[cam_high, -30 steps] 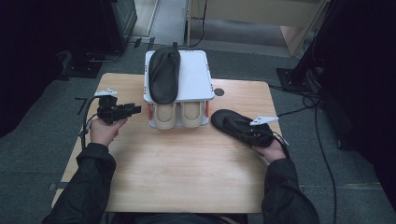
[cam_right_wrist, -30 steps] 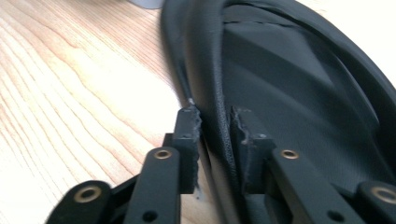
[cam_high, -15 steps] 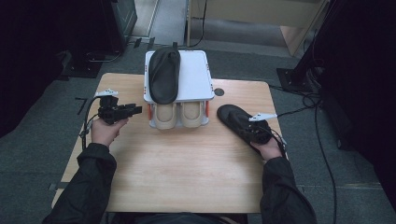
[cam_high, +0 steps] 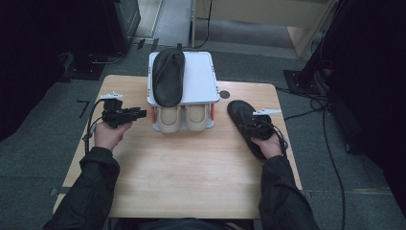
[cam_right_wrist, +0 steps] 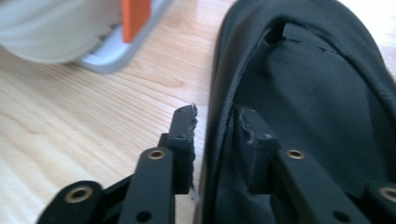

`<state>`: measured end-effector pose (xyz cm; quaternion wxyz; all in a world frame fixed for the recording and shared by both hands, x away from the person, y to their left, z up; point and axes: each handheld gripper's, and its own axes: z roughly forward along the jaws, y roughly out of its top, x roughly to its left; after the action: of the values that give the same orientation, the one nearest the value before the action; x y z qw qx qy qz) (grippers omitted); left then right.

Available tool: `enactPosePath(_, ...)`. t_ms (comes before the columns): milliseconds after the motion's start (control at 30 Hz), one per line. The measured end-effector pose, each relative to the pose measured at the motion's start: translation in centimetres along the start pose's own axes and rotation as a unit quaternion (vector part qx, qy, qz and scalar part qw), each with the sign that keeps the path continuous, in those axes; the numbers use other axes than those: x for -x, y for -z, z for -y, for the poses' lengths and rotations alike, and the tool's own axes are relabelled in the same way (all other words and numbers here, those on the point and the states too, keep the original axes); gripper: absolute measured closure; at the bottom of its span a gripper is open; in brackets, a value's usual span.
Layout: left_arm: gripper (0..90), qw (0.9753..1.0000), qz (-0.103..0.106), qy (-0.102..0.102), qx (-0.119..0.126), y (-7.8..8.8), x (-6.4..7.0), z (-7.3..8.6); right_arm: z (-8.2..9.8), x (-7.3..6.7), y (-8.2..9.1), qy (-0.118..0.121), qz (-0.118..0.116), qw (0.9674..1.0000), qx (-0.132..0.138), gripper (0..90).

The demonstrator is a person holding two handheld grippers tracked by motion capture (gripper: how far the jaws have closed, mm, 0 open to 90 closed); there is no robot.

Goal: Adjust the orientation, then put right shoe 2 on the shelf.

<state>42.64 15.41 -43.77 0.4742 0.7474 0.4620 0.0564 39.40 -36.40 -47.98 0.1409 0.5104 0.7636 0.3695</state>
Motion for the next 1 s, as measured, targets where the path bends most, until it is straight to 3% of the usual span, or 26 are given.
enactPosePath(267, 55.4, 1.0, -0.001, 0.0, -0.001, 0.0, 0.0, 0.0, 0.9, 0.2, 2.8, -0.016, 0.007, 0.9995, 0.025, 78.2)
enactPosePath(433, 55.4, 1.0, -0.002, 0.002, 0.002, 0.0, 0.0, 0.0, 1.6, 1.0, 1.9, -0.02, 0.021, 0.9995, -0.009, 79.7)
enactPosePath(567, 55.4, 1.0, -0.001, 0.002, 0.001, 0.0, -0.1, 0.1, 1.8, 0.8, 1.4, -0.015, 0.025, 0.9993, -0.023, 81.3)
enactPosePath(1000, 55.4, 1.0, 0.003, 0.002, 0.001, -0.1, 0.0, 0.1, 1.4, -0.9, 0.8, -0.022, -0.015, 0.9994, -0.024, 76.4)
